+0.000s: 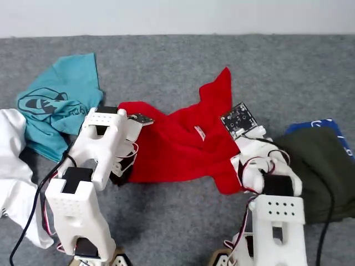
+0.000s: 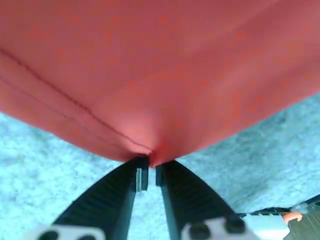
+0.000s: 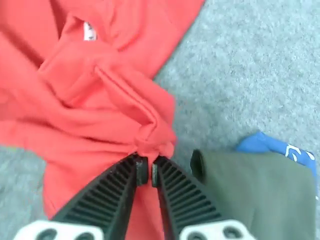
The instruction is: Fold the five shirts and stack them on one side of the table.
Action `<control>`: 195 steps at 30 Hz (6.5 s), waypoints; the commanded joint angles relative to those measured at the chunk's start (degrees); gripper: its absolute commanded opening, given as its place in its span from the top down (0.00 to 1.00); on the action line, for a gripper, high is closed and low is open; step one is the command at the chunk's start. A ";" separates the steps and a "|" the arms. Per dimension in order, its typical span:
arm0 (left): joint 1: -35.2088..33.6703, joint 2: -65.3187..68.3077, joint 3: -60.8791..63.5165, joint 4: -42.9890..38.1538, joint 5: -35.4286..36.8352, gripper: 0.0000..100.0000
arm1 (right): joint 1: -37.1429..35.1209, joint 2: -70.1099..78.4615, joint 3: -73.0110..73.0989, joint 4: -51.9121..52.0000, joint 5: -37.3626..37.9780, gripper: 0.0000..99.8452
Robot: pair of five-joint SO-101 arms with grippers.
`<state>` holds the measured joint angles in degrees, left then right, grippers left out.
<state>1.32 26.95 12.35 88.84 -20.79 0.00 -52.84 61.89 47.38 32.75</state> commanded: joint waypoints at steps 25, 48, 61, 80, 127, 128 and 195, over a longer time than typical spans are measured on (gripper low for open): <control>0.09 1.32 -0.66 -0.18 -0.26 0.99 | 15.96 19.74 -15.03 7.96 -8.79 0.86; 0.09 1.32 -0.66 -0.18 -0.26 0.99 | 9.36 18.33 2.46 -5.14 -8.35 0.86; 0.09 1.32 -0.57 -0.18 -0.26 0.99 | 9.36 33.63 2.37 -13.93 -2.99 0.87; 0.18 0.18 -11.56 11.78 2.37 0.99 | 9.10 2.15 -5.80 8.92 -2.90 0.99; -5.27 -88.26 -5.76 9.85 5.36 0.99 | 9.27 -12.09 -60.22 32.40 -19.34 0.99; -5.27 -88.00 -4.79 9.85 5.36 0.99 | 9.10 -12.09 -59.34 32.57 -19.34 0.99; 40.70 -24.79 4.18 0.18 5.36 0.99 | 13.67 90.33 -95.82 19.03 -31.91 0.99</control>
<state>38.07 2.07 20.53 86.20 -15.60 13.01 35.25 -30.15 67.25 1.54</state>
